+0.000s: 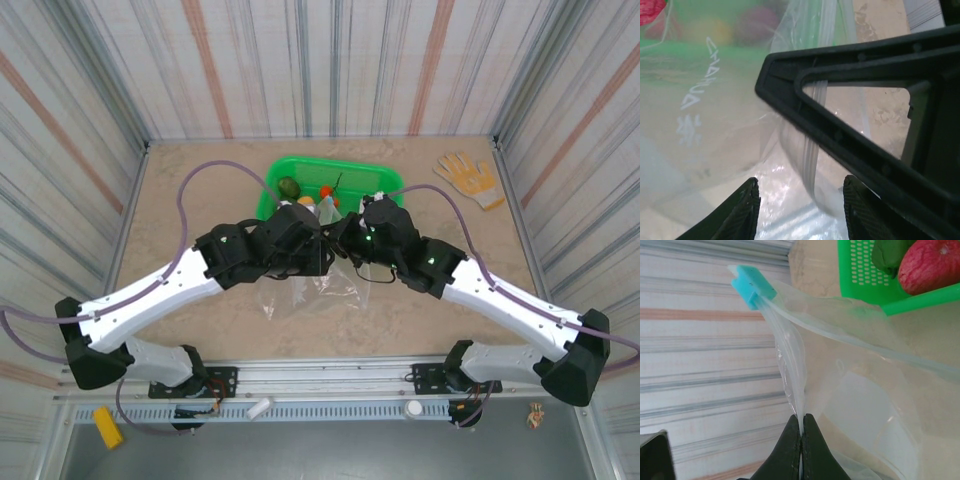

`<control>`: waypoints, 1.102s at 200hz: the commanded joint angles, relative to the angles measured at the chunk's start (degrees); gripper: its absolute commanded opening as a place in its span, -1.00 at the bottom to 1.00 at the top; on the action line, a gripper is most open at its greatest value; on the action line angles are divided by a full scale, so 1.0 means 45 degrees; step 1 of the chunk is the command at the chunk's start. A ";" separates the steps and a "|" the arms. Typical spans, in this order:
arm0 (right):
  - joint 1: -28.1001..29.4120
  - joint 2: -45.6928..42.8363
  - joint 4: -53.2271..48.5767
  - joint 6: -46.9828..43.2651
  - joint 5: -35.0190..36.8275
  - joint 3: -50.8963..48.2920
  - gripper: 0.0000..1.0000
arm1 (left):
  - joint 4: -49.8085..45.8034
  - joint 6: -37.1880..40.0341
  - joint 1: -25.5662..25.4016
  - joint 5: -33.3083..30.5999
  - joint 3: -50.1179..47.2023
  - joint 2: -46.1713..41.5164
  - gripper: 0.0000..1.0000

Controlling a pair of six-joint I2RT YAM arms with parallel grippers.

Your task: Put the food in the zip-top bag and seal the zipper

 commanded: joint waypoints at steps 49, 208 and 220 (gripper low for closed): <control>-0.0141 -0.0081 0.0497 0.0727 0.0126 -0.0421 -1.00 | 0.1355 0.0061 0.0111 -0.0630 -0.0039 0.0545 -0.64; -0.1495 -0.0643 -0.2125 -0.6330 -0.2103 0.1341 0.21 | -0.3075 0.3719 0.5396 0.5894 -0.0559 -0.2359 -1.00; -0.1508 -0.0342 -0.3021 -0.7081 -0.1665 0.1792 0.20 | -0.3351 0.4165 0.5629 0.6072 -0.0310 -0.2272 -1.00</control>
